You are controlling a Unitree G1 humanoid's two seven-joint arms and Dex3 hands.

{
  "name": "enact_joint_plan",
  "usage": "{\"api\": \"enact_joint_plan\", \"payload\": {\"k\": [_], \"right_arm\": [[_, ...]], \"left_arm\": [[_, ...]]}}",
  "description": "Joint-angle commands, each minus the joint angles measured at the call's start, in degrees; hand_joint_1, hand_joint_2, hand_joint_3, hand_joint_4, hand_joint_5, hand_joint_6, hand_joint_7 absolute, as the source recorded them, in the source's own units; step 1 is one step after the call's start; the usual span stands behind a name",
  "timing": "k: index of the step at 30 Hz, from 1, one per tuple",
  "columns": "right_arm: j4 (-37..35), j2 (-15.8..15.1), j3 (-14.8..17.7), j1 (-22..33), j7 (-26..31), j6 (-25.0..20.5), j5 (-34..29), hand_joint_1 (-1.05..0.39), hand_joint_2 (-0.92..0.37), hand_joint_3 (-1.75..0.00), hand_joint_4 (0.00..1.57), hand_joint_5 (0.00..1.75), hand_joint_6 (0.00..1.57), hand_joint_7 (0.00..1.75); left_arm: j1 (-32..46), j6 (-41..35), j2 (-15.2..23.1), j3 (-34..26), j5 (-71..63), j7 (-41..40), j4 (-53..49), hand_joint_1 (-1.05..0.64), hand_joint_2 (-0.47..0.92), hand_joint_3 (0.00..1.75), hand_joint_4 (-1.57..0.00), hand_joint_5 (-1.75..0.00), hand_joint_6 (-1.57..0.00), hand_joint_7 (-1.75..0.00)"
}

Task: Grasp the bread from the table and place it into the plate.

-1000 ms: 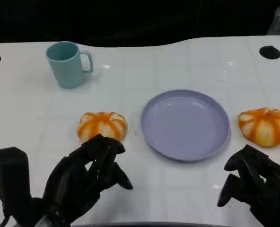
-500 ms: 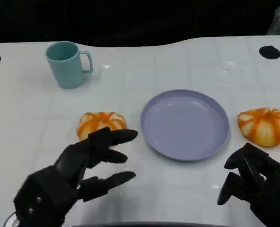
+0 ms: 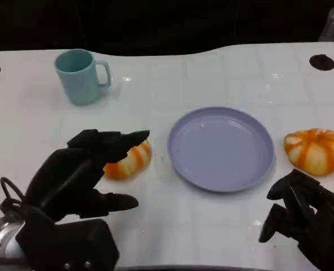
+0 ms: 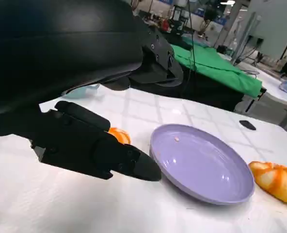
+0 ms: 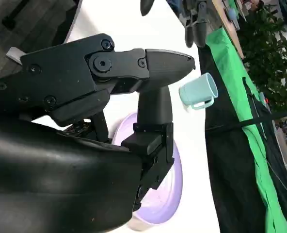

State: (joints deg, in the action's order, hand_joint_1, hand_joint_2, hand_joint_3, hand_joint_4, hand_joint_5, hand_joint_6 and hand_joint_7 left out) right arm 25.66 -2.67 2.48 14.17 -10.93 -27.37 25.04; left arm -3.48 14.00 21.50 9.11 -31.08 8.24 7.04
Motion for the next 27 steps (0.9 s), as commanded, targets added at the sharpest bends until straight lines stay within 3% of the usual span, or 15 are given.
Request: {"api": "enact_joint_plan", "payload": {"k": [1,9,16,25,27], "right_arm": [[1.82,-0.27,0.29,-0.06,1.66,-1.64,0.24,-0.45,-0.92,-0.35,0.62,1.75,0.49,1.6],[1.77,-0.04,0.29,-0.09,1.68,-1.64,0.47,-0.45,-0.92,-0.36,0.63,1.75,0.5,1.6],[2.1,-0.25,0.21,0.21,1.36,-1.58,0.46,-0.45,-0.92,-0.36,0.63,1.75,0.5,1.59],[2.08,-0.28,0.43,0.3,0.8,-1.45,0.72,-0.45,-0.92,-0.39,0.62,1.75,0.49,1.6],[2.61,-0.17,0.37,0.42,1.17,-2.09,0.88,-0.46,-0.92,-0.38,0.63,1.75,0.49,1.61]], "left_arm": [[-3.92,-1.88,3.58,1.95,-9.11,-0.25,-0.85,-0.45,0.8,0.0,0.0,-0.29,-0.24,-0.01],[-10.54,-7.46,3.76,6.37,-16.45,2.89,-5.92,-0.43,0.78,0.0,0.0,-0.25,-0.22,0.0],[-17.45,-10.46,2.08,9.92,-16.21,4.33,-16.18,-0.36,0.76,0.0,0.0,-0.24,-0.21,0.0],[-22.36,-12.82,1.39,13.08,-16.13,5.18,-22.01,-0.36,0.78,0.01,0.0,-0.24,-0.21,0.0],[-25.85,-11.84,-0.11,14.71,-16.37,2.95,-29.88,-0.35,0.78,0.0,-0.01,-0.24,-0.22,0.0]]}}
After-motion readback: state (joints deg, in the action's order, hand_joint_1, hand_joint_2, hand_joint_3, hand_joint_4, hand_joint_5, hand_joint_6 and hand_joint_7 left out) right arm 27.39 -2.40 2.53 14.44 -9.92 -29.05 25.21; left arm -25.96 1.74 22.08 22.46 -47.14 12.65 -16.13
